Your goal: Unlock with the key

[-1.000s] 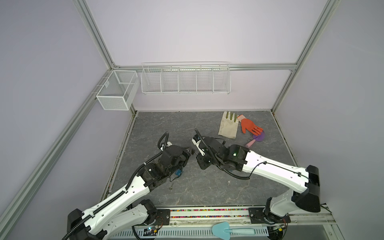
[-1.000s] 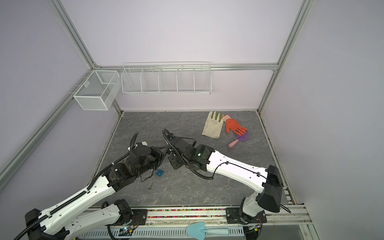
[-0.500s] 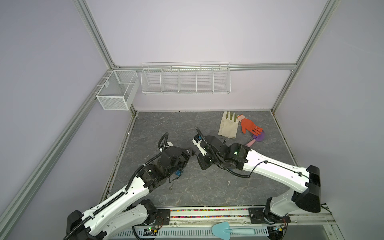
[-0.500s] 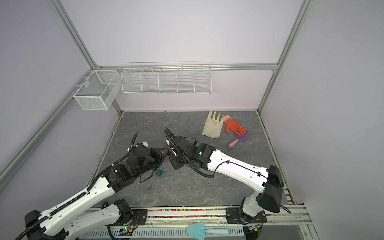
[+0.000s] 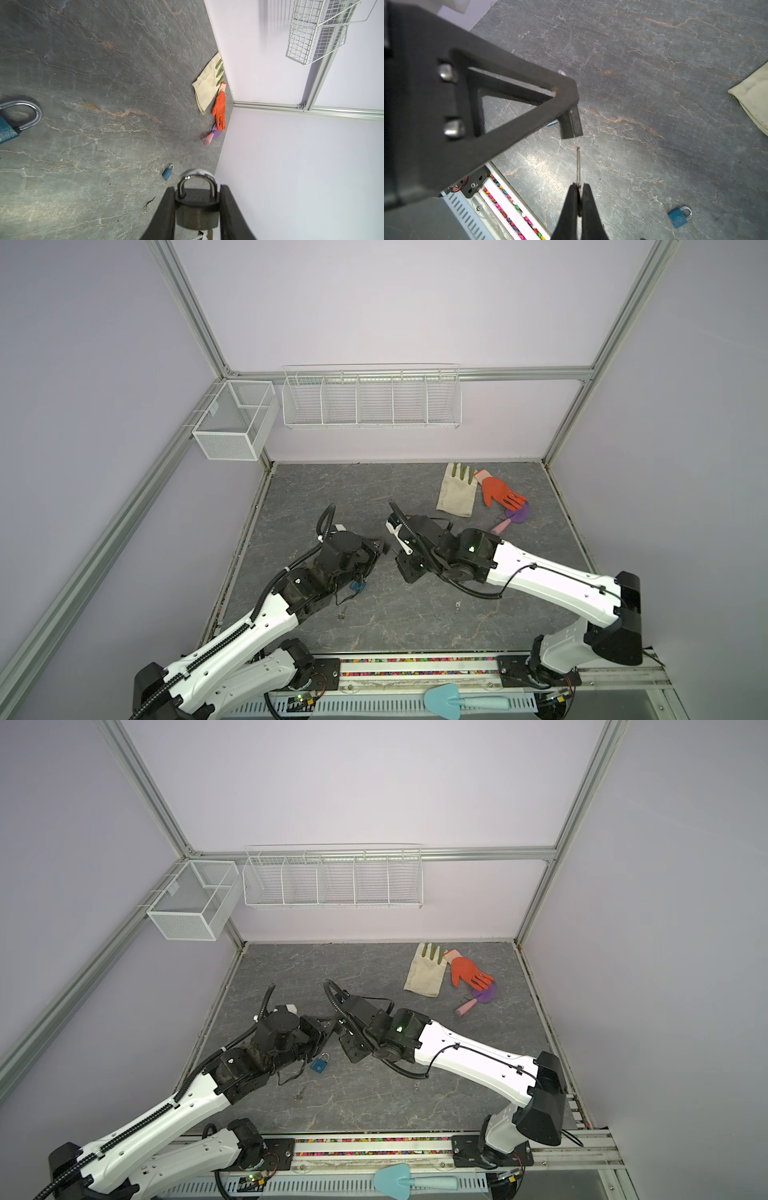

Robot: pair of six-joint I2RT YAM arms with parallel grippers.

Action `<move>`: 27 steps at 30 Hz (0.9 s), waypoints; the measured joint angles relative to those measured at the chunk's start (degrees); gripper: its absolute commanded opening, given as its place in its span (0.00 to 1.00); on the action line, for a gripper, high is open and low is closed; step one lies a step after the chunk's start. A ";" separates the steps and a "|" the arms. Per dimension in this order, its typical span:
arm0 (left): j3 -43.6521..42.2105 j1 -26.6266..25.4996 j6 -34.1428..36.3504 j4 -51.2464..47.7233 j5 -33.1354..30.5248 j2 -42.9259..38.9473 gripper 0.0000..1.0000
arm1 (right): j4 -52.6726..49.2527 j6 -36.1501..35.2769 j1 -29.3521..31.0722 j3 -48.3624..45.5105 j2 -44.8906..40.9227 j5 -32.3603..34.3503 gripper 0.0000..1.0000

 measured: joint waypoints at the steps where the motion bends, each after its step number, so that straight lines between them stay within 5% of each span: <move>1: -0.02 0.07 0.00 0.02 0.04 0.00 0.00 | -0.02 0.02 0.04 0.00 0.00 -0.09 0.07; 27: -0.02 1.55 -0.28 0.72 3.63 0.11 0.00 | 0.31 -0.90 0.15 1.25 1.77 0.04 0.06</move>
